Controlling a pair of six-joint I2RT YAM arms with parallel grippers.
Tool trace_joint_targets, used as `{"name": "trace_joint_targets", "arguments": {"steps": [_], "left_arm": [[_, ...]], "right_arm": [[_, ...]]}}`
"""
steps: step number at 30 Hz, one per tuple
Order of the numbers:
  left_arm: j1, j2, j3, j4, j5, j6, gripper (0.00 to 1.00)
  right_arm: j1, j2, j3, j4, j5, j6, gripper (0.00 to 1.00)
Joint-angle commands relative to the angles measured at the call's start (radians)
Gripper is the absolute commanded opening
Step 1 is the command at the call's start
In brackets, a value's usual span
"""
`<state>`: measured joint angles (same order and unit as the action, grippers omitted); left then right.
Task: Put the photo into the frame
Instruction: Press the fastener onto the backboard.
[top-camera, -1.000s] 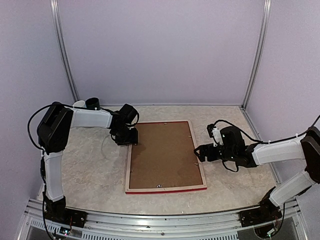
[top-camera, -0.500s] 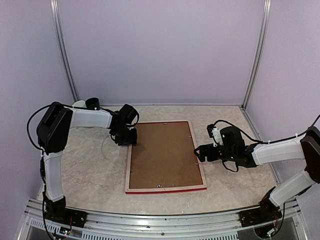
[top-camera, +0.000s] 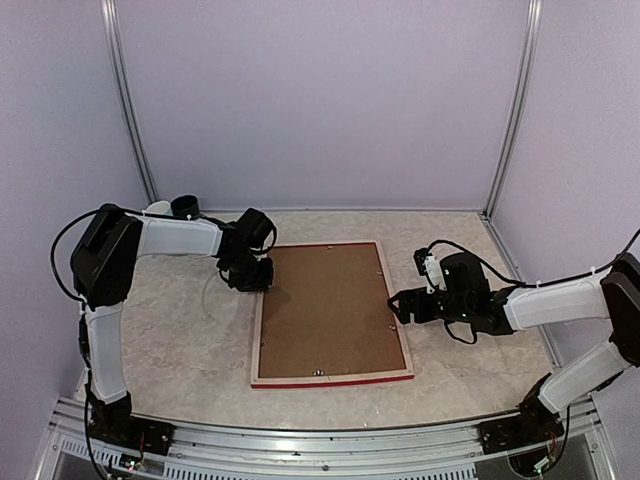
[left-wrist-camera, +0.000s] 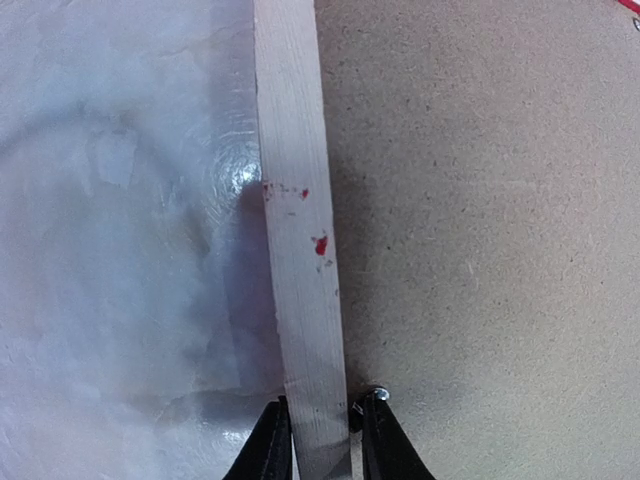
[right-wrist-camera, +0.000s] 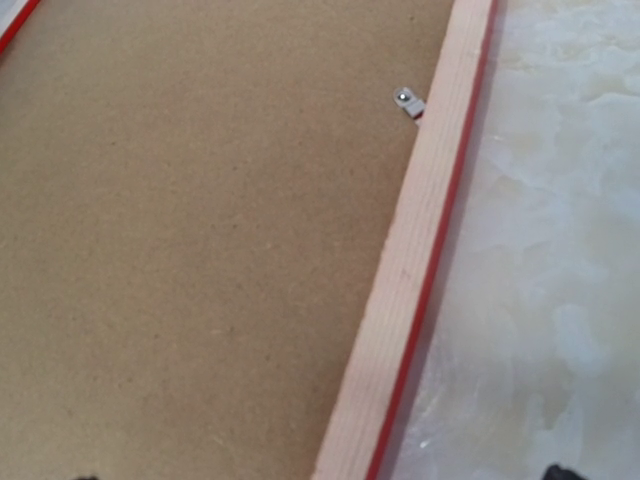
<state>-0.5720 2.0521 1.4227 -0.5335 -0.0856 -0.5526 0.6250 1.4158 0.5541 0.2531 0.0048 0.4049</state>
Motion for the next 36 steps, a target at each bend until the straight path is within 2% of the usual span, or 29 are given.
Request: {"name": "trace_joint_targets", "arguments": {"steps": [1, 9, 13, 17, 26, 36], "left_arm": [[0.001, -0.014, -0.025, -0.069, -0.014, 0.023, 0.22], [0.003, -0.005, -0.031, -0.065, -0.036, 0.019, 0.18], [0.006, -0.010, -0.023, -0.066, -0.033, 0.020, 0.20], [0.008, -0.024, -0.011, -0.070, -0.035, 0.017, 0.29], [0.009, -0.124, 0.007, -0.071, -0.042, 0.003, 0.60], [0.010, -0.240, -0.233, 0.074, 0.025, -0.065, 0.86]], "right_arm": [[-0.006, 0.011, 0.013, 0.009, 0.005, -0.003, 0.96], [-0.006, 0.014, 0.013, 0.010, 0.006, -0.003, 0.96], [-0.006, 0.014, 0.015, 0.009, 0.005, -0.004, 0.96], [-0.006, 0.015, 0.015, 0.010, 0.005, -0.003, 0.96], [-0.006, 0.021, 0.021, 0.000, 0.017, -0.006, 0.96], [-0.023, 0.042, 0.029, -0.017, 0.018, 0.016, 0.99]]}}
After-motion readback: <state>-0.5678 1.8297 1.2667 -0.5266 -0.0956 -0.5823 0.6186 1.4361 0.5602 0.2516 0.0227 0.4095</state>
